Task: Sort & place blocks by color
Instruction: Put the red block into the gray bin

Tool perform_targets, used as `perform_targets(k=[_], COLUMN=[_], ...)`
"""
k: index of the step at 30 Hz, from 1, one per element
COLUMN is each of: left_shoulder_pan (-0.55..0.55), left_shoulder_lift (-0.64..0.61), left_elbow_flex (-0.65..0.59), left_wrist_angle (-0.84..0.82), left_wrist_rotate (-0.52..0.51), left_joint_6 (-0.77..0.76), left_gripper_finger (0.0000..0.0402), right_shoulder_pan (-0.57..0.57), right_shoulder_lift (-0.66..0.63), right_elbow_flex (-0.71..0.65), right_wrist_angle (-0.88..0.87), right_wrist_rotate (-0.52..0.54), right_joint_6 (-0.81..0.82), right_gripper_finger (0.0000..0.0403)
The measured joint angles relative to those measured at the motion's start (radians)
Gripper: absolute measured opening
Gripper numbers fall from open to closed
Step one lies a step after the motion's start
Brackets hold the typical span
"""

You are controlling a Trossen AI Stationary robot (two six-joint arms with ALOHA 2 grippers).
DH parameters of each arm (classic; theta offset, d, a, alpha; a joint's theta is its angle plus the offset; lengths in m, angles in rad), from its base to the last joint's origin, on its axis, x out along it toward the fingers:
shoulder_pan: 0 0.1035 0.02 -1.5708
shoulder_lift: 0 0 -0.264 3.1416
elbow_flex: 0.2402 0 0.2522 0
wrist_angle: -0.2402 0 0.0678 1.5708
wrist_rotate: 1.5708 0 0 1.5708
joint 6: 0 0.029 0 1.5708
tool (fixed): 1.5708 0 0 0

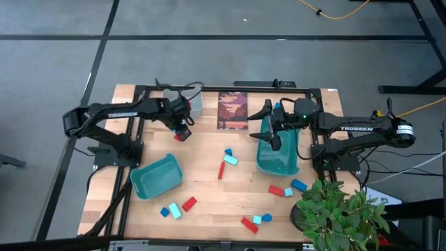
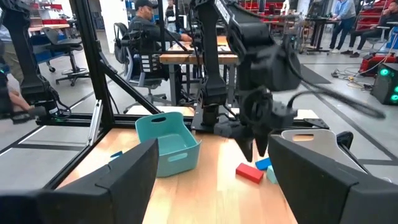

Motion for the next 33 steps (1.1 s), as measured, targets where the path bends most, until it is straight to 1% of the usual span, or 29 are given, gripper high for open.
perform_targets(k=[3,6,8,12,14,21,24,30,33], left_shoulder_pan=[0.023,0.049,0.059,0.064,0.064,0.042,0.034,0.034,0.034], left_shoulder_lift=[0.025,0.029,0.029,0.029,0.042,0.060,0.087,0.135,0.150], left_elbow_flex=[-0.066,-0.119,-0.134,-0.134,-0.134,-0.134,-0.134,-0.134,-0.132], left_wrist_angle=[0.060,0.117,0.129,0.128,0.132,0.152,0.168,0.172,0.173], left_wrist_rotate=[0.048,0.069,0.068,0.037,0.039,0.029,0.024,-0.033,-0.041], left_joint_6=[0.000,-0.007,-0.016,0.000,0.002,0.001,-0.005,-0.006,-0.010], left_gripper_finger=[0.0182,0.0182,0.0182,0.0184,0.0188,0.0216,0.0230,0.0252,0.0258], right_shoulder_pan=[0.000,0.000,0.000,0.000,0.000,0.000,0.000,0.000,0.000], right_shoulder_lift=[0.000,0.000,0.000,0.000,0.000,0.000,0.000,0.000,0.000], right_elbow_flex=[0.000,0.000,0.000,0.000,0.000,0.000,0.000,0.000,0.000], right_wrist_angle=[0.000,0.001,0.001,0.001,0.002,0.002,0.002,0.002,0.002], right_wrist_rotate=[0.000,0.000,0.000,0.000,0.000,0.000,0.000,0.000,0.000], right_joint_6=[-0.002,-0.002,-0.002,-0.002,-0.002,-0.007,-0.008,-0.008,-0.009], right_gripper_finger=[0.0307,0.0307,0.0307,0.0307,0.0307,0.0307,0.0307,0.0307,0.0307])
